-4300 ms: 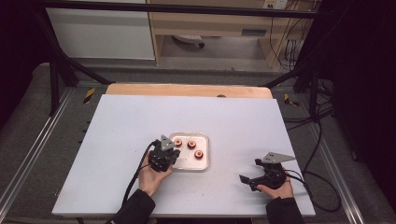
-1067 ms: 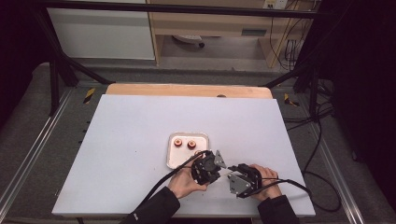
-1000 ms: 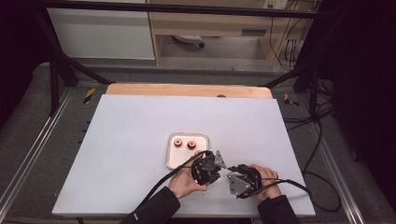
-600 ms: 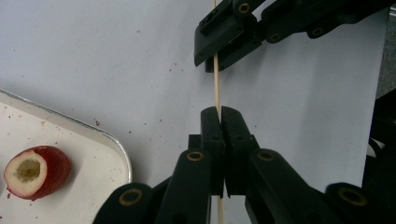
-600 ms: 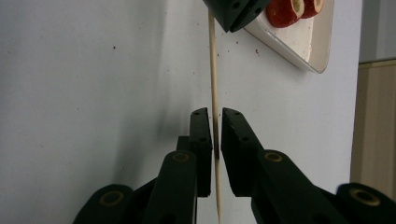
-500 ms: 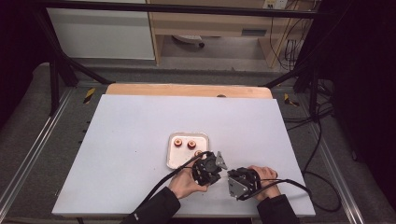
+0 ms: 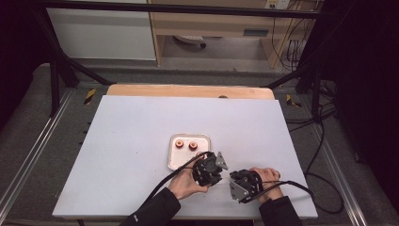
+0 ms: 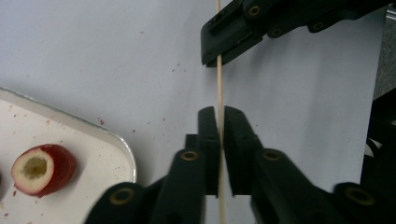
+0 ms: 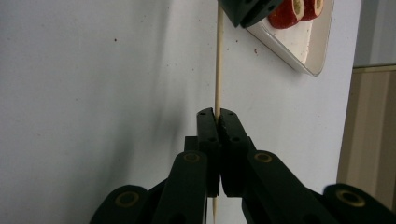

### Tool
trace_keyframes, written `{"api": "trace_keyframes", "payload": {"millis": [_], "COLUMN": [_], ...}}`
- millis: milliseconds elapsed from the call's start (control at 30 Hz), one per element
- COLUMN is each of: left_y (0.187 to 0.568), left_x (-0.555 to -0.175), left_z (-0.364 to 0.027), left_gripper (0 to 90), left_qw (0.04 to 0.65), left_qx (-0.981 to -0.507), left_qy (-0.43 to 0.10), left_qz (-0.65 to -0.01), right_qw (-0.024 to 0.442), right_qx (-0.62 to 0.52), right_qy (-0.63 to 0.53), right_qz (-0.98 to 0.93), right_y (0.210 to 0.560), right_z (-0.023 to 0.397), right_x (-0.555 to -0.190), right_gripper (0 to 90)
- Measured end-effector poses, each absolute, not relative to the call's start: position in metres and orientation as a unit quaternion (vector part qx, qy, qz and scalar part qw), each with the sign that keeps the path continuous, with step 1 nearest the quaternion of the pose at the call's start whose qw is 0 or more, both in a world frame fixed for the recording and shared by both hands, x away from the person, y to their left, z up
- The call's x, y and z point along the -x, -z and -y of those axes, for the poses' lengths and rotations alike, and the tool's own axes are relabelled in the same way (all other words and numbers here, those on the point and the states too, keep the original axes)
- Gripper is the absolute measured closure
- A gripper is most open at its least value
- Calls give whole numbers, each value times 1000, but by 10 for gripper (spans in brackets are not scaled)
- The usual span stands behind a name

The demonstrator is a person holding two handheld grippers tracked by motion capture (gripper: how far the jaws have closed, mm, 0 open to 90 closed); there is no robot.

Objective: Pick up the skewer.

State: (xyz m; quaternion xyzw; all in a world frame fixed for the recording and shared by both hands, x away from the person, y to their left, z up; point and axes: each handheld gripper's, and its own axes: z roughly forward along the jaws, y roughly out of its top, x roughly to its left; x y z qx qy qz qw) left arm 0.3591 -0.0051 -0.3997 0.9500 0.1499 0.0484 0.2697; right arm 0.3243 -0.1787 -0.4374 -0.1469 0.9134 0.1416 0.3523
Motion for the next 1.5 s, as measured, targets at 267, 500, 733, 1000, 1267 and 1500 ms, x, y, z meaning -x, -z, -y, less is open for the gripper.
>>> {"api": "trace_keyframes", "payload": {"millis": [267, 500, 733, 1000, 1267, 1500], "left_y": [398, 399, 401, 402, 402, 402], "left_x": [-368, -371, -371, -371, -369, -365], "left_z": [-3, 5, 10, 12, 11, 4], "left_gripper": [705, 768, 859, 882, 886, 886], "left_qw": [228, 201, 185, 171, 173, 178], "left_qx": [-958, -965, -967, -969, -969, -969], "left_qy": [-33, -19, -9, -12, -26, -38], "left_qz": [-169, -168, -173, -179, -173, -166], "right_qw": [371, 380, 389, 395, 392, 370], "right_qx": [166, 191, 212, 230, 215, 133], "right_qy": [-103, -81, -67, -57, -63, -125], "right_qz": [-908, -901, -894, -888, -892, -911], "right_y": [432, 427, 423, 423, 422, 415], "right_z": [173, 163, 159, 155, 156, 164], "right_x": [-326, -327, -327, -325, -325, -330], "right_gripper": [892, 892, 892, 892, 882, 734]}}
